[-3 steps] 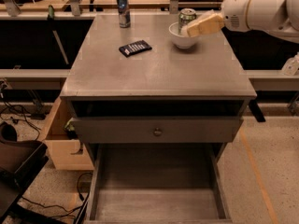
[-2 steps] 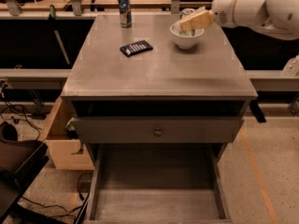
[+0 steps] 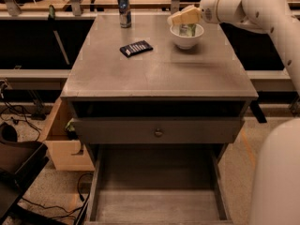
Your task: Pick green can from white bowl and place on counter
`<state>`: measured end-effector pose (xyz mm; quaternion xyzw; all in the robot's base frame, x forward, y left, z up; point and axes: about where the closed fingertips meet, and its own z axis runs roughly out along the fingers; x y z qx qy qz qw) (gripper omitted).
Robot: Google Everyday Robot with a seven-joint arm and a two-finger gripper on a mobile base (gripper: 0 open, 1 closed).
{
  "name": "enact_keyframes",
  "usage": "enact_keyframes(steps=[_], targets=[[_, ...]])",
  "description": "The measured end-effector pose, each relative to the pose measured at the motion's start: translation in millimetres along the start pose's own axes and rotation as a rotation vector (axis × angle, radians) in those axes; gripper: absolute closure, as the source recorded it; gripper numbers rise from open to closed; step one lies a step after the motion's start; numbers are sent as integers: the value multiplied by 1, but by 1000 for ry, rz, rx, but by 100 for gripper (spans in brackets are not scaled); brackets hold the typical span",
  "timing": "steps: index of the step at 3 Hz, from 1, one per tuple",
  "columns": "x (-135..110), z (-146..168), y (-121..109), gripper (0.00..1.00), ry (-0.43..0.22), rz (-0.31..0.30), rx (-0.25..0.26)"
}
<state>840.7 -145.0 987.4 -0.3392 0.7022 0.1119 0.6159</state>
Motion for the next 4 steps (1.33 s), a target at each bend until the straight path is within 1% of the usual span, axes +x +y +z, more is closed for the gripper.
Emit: enact_keyframes(steps=[1,2,3,4], targets=[[13,20,-22,0,-13,67,14],[24,33,-36,0,-26,123,22],[38,43,-43,0,-77,185,17],[52,53,-41,18,-139,252,10]])
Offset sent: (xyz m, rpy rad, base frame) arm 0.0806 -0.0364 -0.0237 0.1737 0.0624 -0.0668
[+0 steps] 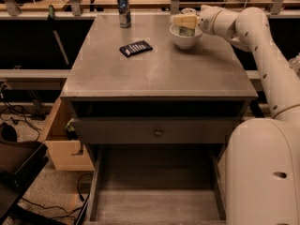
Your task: Pick green can from white bowl and place on counter
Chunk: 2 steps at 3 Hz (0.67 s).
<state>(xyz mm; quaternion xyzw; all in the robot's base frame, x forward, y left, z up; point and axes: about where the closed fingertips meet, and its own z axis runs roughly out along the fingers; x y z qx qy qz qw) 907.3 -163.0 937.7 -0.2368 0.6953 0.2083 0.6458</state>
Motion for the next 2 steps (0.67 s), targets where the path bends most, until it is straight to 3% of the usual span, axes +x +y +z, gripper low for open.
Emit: enact_keyframes(steps=[1,2], targets=[[14,4,3,41,-52,45,4],[16,9,10,64,-59,55,-6]])
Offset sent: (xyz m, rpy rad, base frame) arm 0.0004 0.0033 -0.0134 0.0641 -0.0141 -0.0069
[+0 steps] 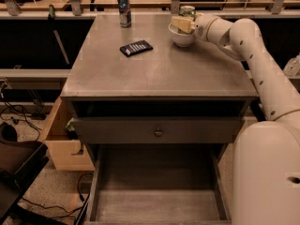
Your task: Pick green can from white bowl and place on counter
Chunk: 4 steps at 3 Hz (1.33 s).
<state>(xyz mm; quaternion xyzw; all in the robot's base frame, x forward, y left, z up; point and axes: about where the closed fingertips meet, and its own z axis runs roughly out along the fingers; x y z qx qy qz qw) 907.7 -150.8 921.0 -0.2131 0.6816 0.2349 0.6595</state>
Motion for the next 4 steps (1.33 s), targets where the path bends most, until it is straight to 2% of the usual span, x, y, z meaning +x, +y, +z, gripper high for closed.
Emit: enact_keyframes(steps=[1,2,3,4], targets=[[1,3,2,87,1,1,-4],[2,5,4,100,2,2,-8],[-6,10,11,100,-1,-14,-24],[-41,18,34,100,-40,-63,-86]])
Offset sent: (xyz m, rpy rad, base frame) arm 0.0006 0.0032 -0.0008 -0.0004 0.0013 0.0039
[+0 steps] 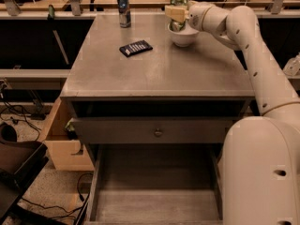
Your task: Pick green can from white bowl and place on counter
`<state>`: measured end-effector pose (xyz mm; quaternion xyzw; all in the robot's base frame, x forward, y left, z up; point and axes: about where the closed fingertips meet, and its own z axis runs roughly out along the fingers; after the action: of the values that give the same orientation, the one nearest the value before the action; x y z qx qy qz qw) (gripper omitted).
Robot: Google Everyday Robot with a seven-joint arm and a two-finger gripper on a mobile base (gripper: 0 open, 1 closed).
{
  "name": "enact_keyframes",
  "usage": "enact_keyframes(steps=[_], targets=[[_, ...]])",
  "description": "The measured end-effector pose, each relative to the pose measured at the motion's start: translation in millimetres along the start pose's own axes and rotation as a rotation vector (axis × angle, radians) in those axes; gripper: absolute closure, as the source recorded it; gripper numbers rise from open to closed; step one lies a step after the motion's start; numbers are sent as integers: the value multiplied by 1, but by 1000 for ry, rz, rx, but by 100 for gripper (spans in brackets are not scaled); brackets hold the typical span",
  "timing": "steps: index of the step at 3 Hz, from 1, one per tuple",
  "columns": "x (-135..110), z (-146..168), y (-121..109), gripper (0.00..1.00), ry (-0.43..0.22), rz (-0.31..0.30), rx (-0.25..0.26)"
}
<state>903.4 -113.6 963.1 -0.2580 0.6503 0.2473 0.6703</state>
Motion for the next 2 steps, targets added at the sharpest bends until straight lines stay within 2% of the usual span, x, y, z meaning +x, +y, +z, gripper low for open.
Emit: enact_keyframes(steps=[1,2], targets=[[-36,-7,20,100,-50,-28,-53],[-61,-27,48,100,-92,-29,-108]])
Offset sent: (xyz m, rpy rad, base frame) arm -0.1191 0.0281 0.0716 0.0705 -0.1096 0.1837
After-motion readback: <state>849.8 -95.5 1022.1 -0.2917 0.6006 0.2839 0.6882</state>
